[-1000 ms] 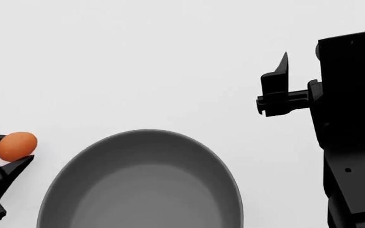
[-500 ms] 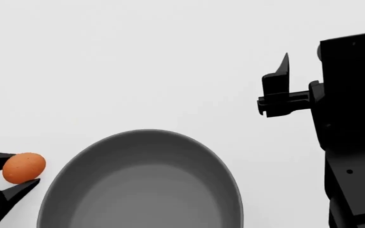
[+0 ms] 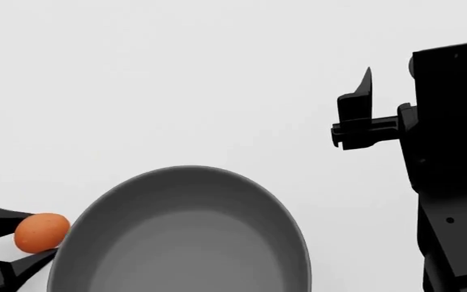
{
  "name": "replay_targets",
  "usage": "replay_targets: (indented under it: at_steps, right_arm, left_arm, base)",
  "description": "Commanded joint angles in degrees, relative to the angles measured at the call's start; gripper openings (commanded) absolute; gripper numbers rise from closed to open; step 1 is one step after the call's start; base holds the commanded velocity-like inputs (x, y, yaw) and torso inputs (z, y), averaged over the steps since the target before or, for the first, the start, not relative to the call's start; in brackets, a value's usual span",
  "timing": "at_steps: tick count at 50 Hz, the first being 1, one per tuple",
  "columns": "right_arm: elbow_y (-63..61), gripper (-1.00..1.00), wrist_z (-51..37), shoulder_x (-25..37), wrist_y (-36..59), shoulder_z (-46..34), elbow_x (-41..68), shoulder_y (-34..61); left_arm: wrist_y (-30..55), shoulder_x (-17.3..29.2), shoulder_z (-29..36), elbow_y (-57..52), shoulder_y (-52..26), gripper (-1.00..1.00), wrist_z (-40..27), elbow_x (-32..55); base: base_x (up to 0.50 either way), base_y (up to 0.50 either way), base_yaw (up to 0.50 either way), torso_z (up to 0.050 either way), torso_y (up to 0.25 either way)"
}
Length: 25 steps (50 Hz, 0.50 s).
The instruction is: Place the eggs and milk next to the bowl.
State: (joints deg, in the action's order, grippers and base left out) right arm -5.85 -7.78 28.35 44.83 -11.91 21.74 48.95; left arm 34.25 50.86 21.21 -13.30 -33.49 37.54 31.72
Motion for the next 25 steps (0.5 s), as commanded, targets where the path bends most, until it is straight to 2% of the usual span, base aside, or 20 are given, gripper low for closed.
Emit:
replay_targets:
  at_steps: [1,25]
  right_arm:
    - [-0.4,1.00,1.6,-1.0,-0.1,1.8,-0.7,-0.5]
    - [-0.7,1.00,1.2,-0.9,0.2,1.7,-0.4,-0.4]
  left_arm:
    - [-0.1,-1.4,-0.9,-1.1,0.4,-1.00,1.7,0.4]
    - [-1.2,-2.9,1.3,0.0,-0.4,-1.00,3.2,-0.6]
  base:
    - [0.00,0.00,0.00,0.000,0.000]
    - [0.00,0.00,0.00,0.000,0.000]
